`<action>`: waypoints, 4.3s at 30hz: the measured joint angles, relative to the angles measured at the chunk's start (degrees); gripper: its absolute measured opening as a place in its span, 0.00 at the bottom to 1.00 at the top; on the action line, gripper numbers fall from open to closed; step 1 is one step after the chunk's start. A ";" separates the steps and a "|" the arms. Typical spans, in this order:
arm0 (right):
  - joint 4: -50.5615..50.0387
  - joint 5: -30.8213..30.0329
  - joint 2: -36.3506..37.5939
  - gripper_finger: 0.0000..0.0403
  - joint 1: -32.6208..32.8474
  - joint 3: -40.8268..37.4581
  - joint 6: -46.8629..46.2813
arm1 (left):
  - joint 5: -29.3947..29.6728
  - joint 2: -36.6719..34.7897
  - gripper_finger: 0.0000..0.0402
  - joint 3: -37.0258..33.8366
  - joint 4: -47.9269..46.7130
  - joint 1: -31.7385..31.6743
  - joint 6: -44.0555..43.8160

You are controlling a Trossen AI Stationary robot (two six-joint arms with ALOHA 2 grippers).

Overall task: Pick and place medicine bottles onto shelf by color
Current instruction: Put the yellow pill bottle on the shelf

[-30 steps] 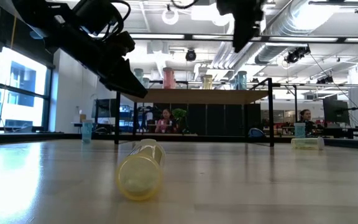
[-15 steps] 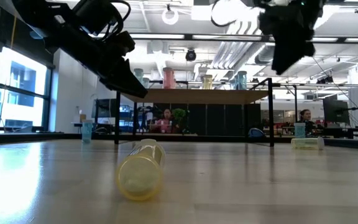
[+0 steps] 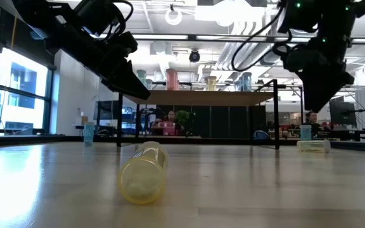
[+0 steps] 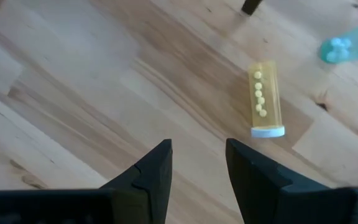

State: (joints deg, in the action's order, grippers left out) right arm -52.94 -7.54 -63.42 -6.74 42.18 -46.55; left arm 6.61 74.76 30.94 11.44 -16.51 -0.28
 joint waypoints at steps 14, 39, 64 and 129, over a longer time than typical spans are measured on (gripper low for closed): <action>2.52 -3.64 -0.02 0.47 -2.99 -3.82 0.49 | 0.00 0.00 0.54 0.00 0.00 0.00 -0.58; 3.08 -4.96 -12.33 0.47 -6.78 -3.82 9.52 | -0.02 0.00 0.54 0.00 0.00 0.07 -2.11; 5.81 -5.52 -21.79 0.33 -6.78 -3.62 11.02 | -0.02 0.00 0.54 0.00 0.00 0.07 -2.11; 31.24 -32.07 -21.92 0.23 16.92 23.13 94.23 | -18.28 0.00 0.54 7.37 13.23 3.32 -31.14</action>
State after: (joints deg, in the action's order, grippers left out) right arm -21.70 -39.61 -85.34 10.17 65.32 47.68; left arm -11.67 74.76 38.30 24.67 -13.19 -31.43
